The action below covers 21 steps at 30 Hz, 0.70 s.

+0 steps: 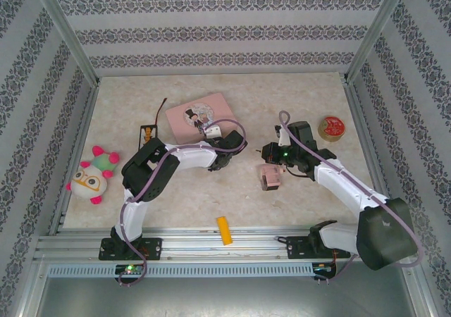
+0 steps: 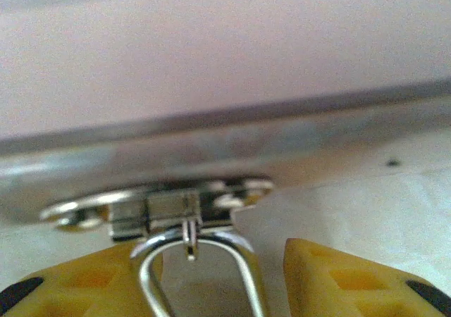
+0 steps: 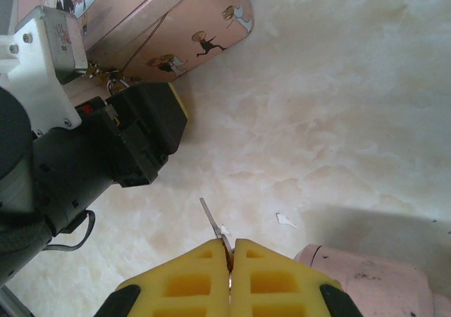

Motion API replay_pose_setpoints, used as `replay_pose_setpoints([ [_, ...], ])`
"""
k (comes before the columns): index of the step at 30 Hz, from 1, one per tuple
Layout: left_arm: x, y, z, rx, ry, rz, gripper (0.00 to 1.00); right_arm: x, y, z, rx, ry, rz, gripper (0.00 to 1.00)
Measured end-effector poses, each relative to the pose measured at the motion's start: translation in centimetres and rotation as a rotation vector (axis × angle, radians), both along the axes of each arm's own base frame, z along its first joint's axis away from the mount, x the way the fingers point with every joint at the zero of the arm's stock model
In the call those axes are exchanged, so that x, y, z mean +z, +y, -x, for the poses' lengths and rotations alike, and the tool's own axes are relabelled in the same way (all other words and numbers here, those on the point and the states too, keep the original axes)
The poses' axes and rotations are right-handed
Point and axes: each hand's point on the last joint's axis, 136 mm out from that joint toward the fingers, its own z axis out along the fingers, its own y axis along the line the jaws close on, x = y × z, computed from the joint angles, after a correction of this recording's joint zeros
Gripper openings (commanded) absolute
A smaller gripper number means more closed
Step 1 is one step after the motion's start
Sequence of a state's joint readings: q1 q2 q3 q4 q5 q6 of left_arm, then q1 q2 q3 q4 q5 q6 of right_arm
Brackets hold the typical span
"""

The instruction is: Unlock a padlock with a key

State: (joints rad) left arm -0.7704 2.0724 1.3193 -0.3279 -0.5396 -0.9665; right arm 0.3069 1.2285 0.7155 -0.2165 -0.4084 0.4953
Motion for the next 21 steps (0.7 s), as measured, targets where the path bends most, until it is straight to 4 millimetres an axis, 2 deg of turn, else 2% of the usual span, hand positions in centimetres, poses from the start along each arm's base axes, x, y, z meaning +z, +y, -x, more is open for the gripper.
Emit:
replay_pose_setpoints([
  [5, -0.1, -0.1, 0.1, -0.02, 0.011, -0.006, 0.49, 0.2, 0.1, -0.5, -0.003, -0.012, -0.005, 0.0],
  [8, -0.1, -0.1, 0.1, -0.024, 0.014, -0.01, 0.41, 0.4, 0.1, -0.6, -0.002, -0.019, -0.009, 0.0],
  [12, -0.1, -0.1, 0.1, -0.029, 0.014, -0.014, 0.4, 0.5, 0.1, -0.7, -0.002, -0.023, -0.011, 0.0],
  [17, -0.1, -0.1, 0.1, -0.041, 0.016, -0.023, 0.48, 0.6, 0.2, -0.9, -0.002, -0.033, -0.014, 0.0],
  [21, -0.1, -0.1, 0.1, -0.051, 0.018, -0.031, 0.48, 0.8, 0.0, -1.2, -0.012, -0.04, -0.021, 0.0],
])
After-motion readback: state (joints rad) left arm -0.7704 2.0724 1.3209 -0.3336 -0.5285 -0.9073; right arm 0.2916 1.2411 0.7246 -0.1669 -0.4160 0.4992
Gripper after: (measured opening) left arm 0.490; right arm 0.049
